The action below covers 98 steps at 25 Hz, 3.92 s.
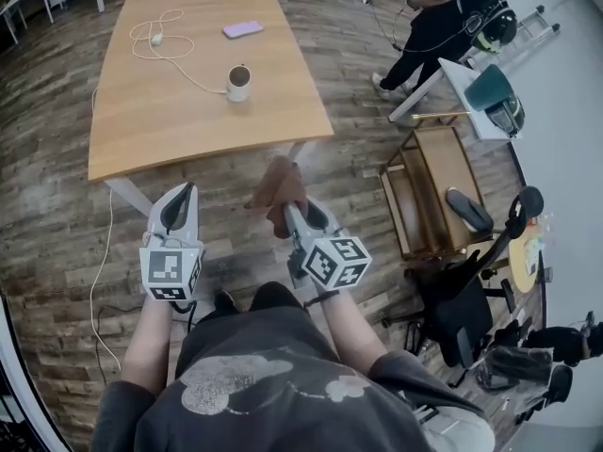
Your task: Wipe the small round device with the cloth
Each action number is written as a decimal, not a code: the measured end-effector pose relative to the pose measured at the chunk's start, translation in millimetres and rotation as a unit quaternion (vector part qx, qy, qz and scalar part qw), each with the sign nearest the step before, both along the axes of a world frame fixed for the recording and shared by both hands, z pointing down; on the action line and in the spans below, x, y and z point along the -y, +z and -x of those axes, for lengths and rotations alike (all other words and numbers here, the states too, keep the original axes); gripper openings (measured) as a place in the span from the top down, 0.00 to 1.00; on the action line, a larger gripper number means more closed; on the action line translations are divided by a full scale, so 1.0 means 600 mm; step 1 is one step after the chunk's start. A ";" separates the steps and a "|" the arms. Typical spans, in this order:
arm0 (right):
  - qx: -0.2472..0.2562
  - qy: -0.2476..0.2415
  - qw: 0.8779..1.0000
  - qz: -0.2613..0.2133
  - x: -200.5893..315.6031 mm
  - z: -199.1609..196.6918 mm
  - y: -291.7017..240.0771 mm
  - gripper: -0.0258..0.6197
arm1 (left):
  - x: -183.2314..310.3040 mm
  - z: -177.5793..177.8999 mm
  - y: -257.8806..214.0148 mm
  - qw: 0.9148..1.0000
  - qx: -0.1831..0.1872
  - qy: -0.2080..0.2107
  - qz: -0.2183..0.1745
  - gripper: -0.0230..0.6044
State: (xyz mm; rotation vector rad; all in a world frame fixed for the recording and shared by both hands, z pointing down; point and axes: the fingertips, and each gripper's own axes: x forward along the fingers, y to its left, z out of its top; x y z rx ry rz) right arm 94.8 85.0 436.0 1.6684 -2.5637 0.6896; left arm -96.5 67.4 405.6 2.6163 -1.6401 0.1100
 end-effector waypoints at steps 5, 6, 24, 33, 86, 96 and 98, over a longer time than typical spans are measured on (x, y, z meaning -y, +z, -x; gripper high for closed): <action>-0.003 0.018 1.000 0.008 0.022 -0.004 0.006 0.84 | 0.029 0.008 0.003 1.000 -0.003 0.006 0.006 0.93; -0.002 0.019 1.000 0.007 0.030 -0.005 0.007 0.84 | 0.036 0.007 0.004 1.000 -0.003 0.007 0.006 0.93; 0.002 -0.064 0.998 0.012 0.352 0.019 0.027 0.84 | 0.274 -0.019 0.044 0.998 0.000 -0.051 0.037 0.93; -0.025 -0.118 0.992 0.039 0.478 0.017 0.060 0.84 | 0.388 -0.049 0.065 0.995 0.016 -0.084 0.061 0.93; -0.138 -0.184 0.972 0.049 0.529 0.083 0.136 0.84 | 0.538 -0.031 0.133 0.993 0.022 -0.026 0.116 0.93; -0.209 -0.235 0.941 0.126 0.531 0.121 0.236 0.84 | 0.526 -0.036 0.157 0.990 0.032 -0.027 0.133 0.93; -0.205 -0.231 0.940 0.143 0.532 0.119 0.245 0.84 | 0.524 -0.036 0.159 0.990 0.033 -0.028 0.135 0.93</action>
